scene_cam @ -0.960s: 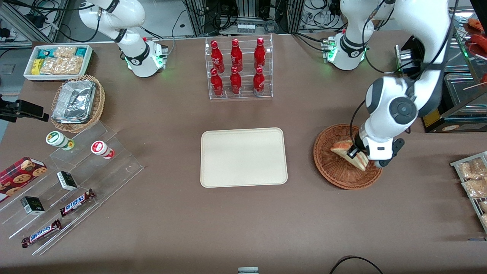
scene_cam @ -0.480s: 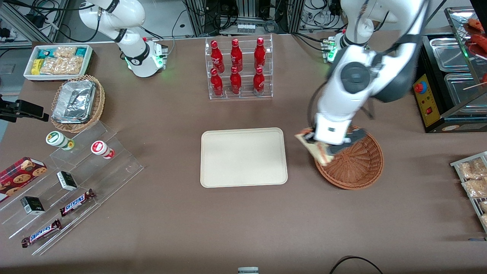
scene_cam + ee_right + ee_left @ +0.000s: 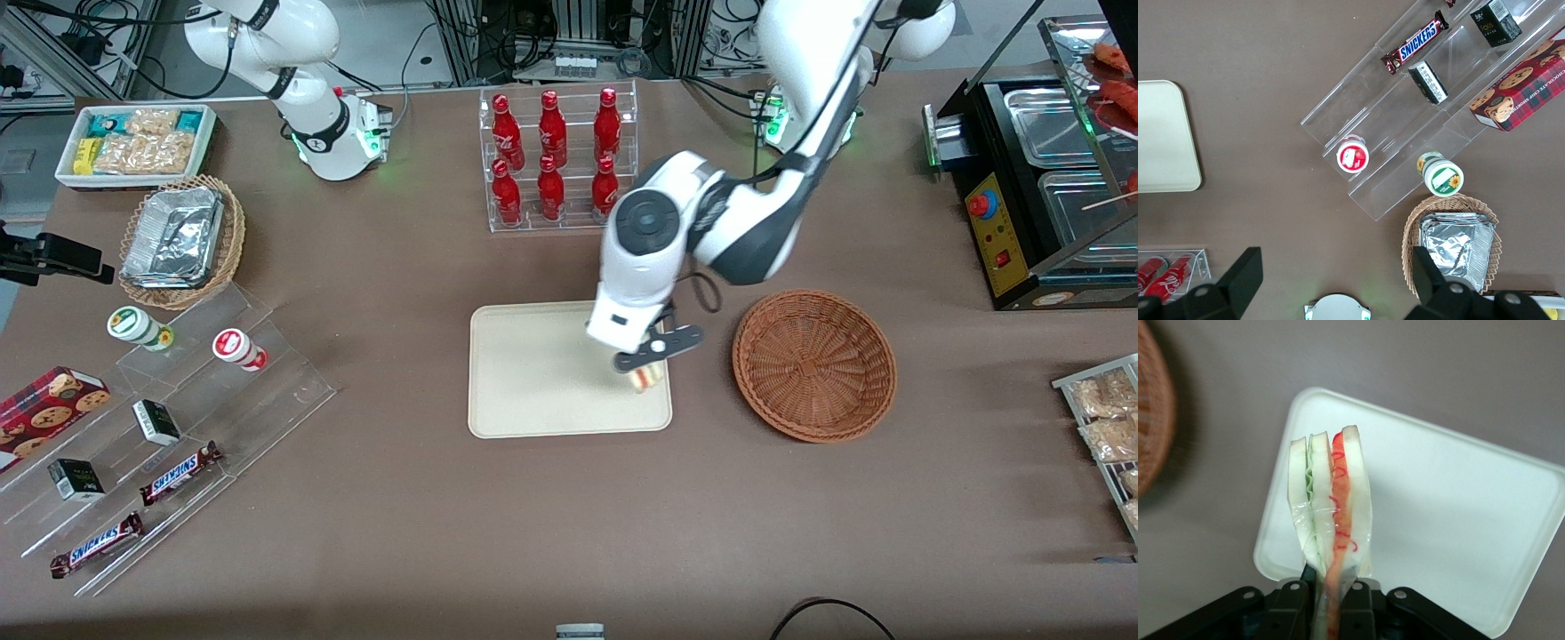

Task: Place sandwich from basket to tray
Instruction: 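Carry the sandwich with the left gripper over the white tray, then lower the sandwich onto the tray and open the left gripper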

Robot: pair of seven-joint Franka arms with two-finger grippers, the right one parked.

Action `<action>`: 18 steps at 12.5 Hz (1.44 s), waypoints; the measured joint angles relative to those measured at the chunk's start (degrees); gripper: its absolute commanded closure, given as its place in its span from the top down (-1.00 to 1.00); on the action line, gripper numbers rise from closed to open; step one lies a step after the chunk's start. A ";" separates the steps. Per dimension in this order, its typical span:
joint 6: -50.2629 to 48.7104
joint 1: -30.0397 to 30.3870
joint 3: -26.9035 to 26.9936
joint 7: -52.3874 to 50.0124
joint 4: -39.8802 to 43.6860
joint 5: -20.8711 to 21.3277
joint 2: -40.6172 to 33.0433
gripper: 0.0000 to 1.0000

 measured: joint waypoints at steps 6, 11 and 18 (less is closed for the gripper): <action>5.42 -5.86 -0.14 15.06 3.33 0.09 9.90 -1.00; 13.14 -7.29 -0.17 16.79 3.42 0.22 13.78 -1.00; 13.36 -7.26 0.14 16.87 3.91 1.32 14.16 1.00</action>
